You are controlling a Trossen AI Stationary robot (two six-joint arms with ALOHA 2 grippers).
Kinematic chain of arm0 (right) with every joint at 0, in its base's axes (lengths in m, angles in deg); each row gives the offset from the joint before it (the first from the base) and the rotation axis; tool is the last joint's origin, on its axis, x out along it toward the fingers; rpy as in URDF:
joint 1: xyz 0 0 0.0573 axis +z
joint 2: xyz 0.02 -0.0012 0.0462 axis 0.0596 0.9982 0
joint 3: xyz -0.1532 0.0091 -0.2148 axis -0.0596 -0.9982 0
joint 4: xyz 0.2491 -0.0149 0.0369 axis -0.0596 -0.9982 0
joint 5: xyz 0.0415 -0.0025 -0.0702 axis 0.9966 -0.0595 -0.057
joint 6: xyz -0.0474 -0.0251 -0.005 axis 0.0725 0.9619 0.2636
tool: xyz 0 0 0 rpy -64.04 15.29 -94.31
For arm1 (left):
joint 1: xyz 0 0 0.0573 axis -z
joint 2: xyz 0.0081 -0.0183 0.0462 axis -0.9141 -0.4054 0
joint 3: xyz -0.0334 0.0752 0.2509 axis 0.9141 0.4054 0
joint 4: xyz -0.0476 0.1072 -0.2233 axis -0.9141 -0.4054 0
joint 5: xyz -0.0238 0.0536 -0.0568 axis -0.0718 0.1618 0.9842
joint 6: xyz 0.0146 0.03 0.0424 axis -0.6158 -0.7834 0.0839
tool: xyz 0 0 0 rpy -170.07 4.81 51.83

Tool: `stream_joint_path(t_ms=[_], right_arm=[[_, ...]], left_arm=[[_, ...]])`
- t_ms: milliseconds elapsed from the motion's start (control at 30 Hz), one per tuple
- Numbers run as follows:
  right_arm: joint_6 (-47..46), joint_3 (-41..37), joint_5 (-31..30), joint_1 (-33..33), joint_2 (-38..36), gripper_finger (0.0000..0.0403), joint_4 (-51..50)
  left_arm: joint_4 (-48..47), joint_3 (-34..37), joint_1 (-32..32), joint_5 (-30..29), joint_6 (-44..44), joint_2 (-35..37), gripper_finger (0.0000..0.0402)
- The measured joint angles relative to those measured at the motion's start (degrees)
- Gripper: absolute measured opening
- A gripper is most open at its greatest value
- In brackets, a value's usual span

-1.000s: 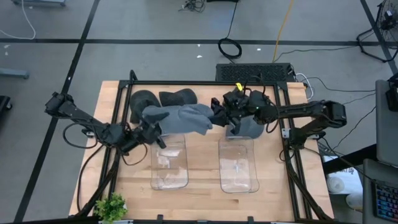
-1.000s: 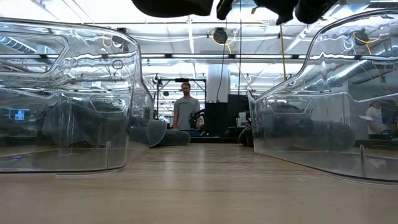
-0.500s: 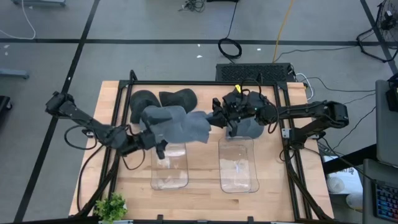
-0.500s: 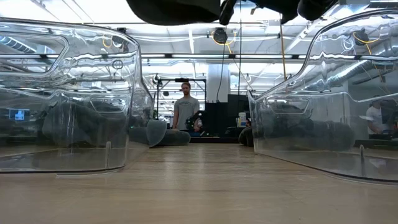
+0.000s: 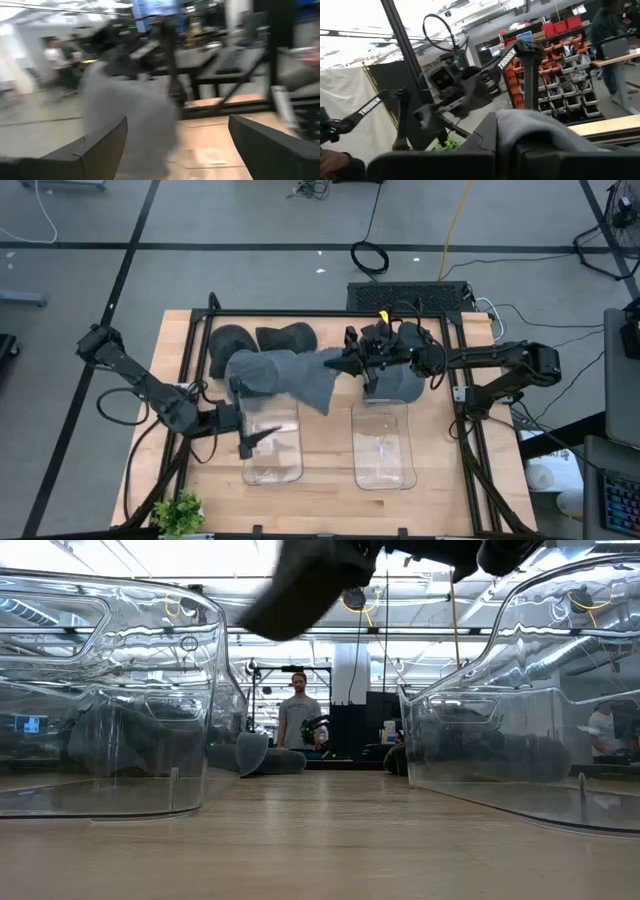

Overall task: Pick & Place hat
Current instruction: Put the top gray cap into the left transparent bin

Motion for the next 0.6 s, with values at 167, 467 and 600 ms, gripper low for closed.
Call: stream_joint_path(t_ms=[167, 467, 600], right_arm=[[0.0, 0.0, 9.8, -0.5, 0.0, 0.0000, 2.0], [-5.1, 3.6, 30.8, 4.2, 0.0, 0.0000, -5.2], [-1.8, 5.0, 43.2, 8.4, 0.0, 0.0000, -5.7]], left_arm=[[-0.6, 0.0, 1.1, -3.3, 1.7, 0.2, 0.0356], [-4.6, 0.0, -4.9, -3.3, 12.2, 0.7, 0.0343], [-11.4, 0.0, -11.0, 14.4, 25.0, 0.7, 0.0348]])
